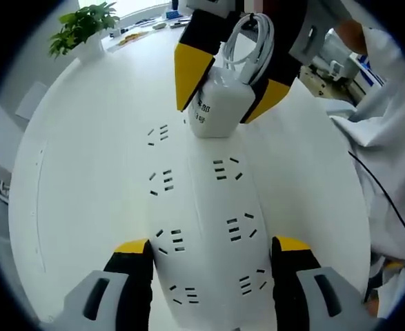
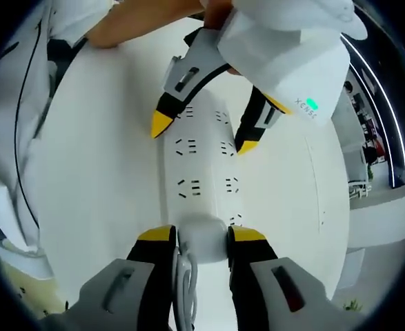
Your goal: Straighten the power strip on the desk, plug the charger into it
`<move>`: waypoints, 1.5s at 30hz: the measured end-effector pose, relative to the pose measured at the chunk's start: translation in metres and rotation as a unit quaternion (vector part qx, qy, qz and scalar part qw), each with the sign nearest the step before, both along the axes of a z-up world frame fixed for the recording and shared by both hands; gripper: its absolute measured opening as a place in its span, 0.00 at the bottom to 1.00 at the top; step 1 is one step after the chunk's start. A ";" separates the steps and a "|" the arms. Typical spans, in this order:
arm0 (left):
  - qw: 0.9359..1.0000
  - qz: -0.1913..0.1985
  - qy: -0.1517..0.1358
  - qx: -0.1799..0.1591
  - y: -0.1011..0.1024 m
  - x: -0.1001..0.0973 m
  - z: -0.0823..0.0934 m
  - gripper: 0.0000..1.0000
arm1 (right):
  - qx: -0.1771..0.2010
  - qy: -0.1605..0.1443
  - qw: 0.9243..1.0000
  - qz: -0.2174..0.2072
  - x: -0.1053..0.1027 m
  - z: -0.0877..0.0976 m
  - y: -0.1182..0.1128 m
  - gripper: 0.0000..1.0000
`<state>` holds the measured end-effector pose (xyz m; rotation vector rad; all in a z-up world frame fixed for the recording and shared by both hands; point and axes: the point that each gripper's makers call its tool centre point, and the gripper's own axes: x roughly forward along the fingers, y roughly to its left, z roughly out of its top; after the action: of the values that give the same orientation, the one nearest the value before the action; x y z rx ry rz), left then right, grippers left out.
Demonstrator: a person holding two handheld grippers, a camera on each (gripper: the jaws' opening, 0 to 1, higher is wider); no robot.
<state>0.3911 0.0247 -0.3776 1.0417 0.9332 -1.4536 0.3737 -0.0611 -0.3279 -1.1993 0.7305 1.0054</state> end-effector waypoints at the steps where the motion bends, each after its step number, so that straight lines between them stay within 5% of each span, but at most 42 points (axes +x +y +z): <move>1: 1.000 -0.001 0.000 0.000 0.000 0.000 0.000 0.70 | 0.000 0.000 1.000 -0.002 -0.001 0.000 0.000 0.28; 18: 1.000 -0.003 0.000 0.000 -0.001 -0.001 0.000 0.70 | 0.017 0.014 1.000 -0.021 -0.003 0.002 0.000 0.30; 32: 1.000 0.000 0.001 -0.004 -0.001 -0.001 0.000 0.71 | 0.049 -0.024 0.997 -0.061 0.007 0.023 -0.001 0.57; 39: 1.000 0.000 0.001 -0.005 -0.001 0.000 0.000 0.71 | 0.108 -0.022 0.987 -0.116 0.002 0.032 -0.002 0.66; 45: 1.000 0.000 0.001 -0.007 -0.002 0.000 0.000 0.71 | 0.157 -0.016 0.971 -0.178 -0.007 0.034 -0.006 0.72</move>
<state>0.3908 0.0232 -0.3781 1.0302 0.9242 -1.4600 0.3663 -0.0676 -0.2936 -0.7724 0.7013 0.7647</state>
